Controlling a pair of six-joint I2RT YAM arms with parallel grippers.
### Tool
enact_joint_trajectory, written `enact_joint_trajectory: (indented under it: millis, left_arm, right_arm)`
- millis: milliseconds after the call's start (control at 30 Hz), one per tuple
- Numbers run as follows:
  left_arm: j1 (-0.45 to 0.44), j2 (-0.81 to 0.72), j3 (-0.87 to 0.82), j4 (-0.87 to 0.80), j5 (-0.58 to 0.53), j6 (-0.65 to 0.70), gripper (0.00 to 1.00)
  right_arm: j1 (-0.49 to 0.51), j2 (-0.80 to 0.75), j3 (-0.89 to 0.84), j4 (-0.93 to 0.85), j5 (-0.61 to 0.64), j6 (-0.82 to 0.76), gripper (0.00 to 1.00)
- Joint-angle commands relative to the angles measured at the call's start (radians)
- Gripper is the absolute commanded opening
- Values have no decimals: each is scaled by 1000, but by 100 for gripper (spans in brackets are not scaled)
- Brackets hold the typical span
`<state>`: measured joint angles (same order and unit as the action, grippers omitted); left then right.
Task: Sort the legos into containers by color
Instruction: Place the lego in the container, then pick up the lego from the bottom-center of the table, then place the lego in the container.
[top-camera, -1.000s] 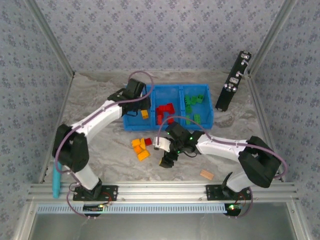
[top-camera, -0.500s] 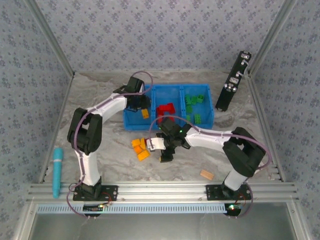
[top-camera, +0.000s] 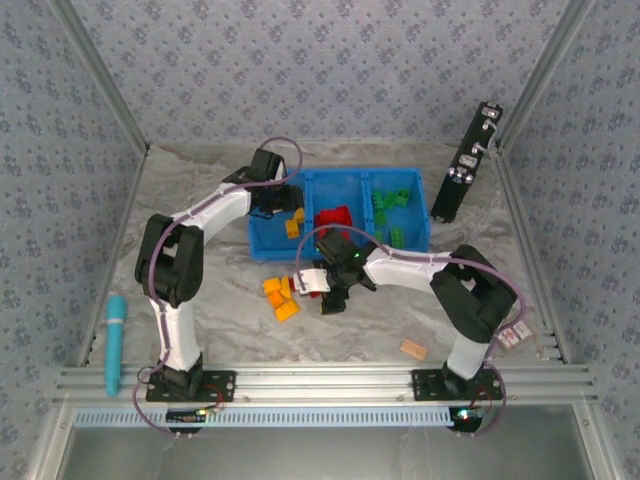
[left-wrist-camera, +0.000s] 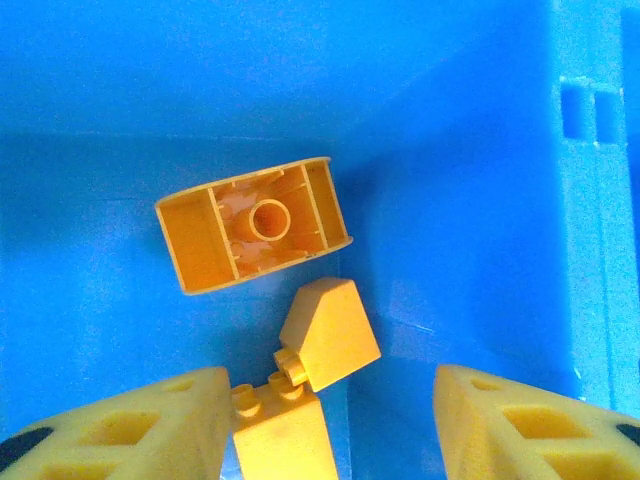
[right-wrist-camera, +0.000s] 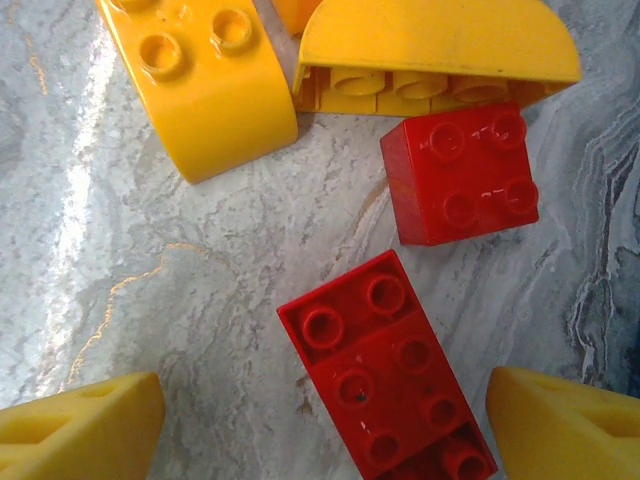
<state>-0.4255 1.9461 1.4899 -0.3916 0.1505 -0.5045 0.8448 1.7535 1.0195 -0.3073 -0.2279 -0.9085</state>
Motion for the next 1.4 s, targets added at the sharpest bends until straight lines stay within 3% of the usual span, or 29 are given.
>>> enact_joint_trajectory:
  millis: [0,100,233,400,633,833,1167,1267,1367]
  left_arm:
    - [-15,-83,36,22,65,24,57]
    - [-20,-139,36,5,68,37,58]
    - [-26,-230,22,-25,63,67,59]
    - [-27,-367,-41,-71,33,109,61]
    - [-20,-576,-279,-106,-53,144,62]
    - [29,-704,-405,-128,-60,120,62]
    - [47,-813,-448,-172,-63,133,63]
    - [57,-845,-445,-198,-65,139,63]
    - [65,-871,-441,-216,-72,147,64]
  right_arm:
    - [7,32,30,-28,-10,-30,82]
    - [7,39,34,-47,-14,-32,74]
    - [11,48,45,-80,-20,-23,49]
    - [15,31,34,-86,-21,12,37]
    - [15,-143,4,-82,21,87,37]
    - [-68,-245,54,-74,73,111,34]
    - [-219,8,261,12,213,100,31]
    - [-230,74,316,0,225,90,36]
    - [-238,101,341,-7,228,86,49]
